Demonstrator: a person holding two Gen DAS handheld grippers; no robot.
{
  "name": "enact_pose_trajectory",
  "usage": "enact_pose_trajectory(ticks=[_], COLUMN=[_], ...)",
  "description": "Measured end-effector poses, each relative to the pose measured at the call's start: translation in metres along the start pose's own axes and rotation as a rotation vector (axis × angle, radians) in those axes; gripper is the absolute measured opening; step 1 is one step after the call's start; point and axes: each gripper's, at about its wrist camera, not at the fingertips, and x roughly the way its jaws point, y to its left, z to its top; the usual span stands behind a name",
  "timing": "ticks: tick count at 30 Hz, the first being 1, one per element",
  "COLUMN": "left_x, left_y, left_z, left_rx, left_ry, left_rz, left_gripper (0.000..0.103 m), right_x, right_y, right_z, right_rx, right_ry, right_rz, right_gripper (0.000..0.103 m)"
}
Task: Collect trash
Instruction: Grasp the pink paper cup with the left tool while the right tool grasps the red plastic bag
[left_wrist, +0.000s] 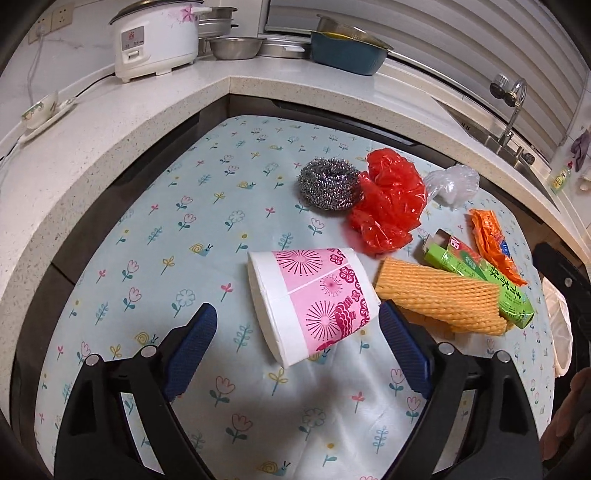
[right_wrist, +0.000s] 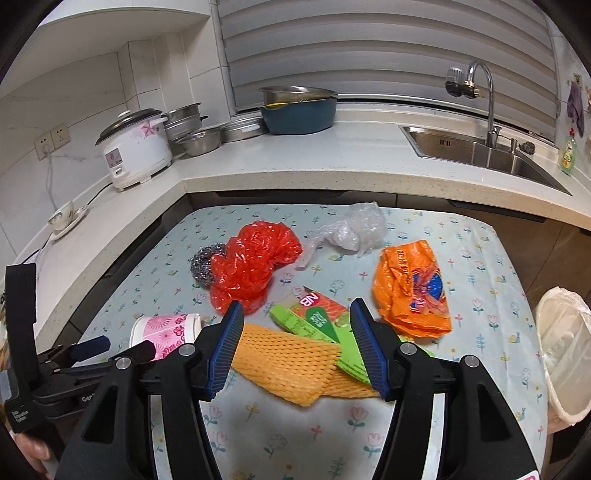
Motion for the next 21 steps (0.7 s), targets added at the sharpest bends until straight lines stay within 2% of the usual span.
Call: enact_pose_trajectory(ticks=[1, 7, 9, 12, 15, 21], left_x=[0.002, 0.018, 0.022, 0.025, 0.021, 0.016], left_y=[0.001, 0.002, 0.001, 0.005, 0.009, 0.015], left_z=[0.000, -0.001, 0.000, 0.004, 0.012, 0.032], left_rx=[0.002, -0.005, -0.004, -0.021, -0.024, -0.020], left_ry=[0.008, 0.068, 0.081, 0.089, 0.058, 0.004], left_rz=[-0.009, -0.082, -0.105, -0.143, -0.138, -0.112], left_gripper=[0.081, 0.056, 0.033, 0.009, 0.003, 0.003], right_x=[0.004, 0.026, 0.033, 0.042, 0.053, 0.080], right_y=[0.005, 0.028, 0.033, 0.037, 0.040, 0.048], right_z=[0.001, 0.005, 0.006, 0.008, 0.009, 0.014], right_rx=[-0.004, -0.026, -0.035, -0.039, -0.038, -0.027], right_ry=[0.003, 0.028, 0.037, 0.047, 0.058, 0.081], right_rz=[0.004, 0.017, 0.017, 0.020, 0.026, 0.041], right_gripper=[0.058, 0.058, 0.058, 0.058, 0.058, 0.058])
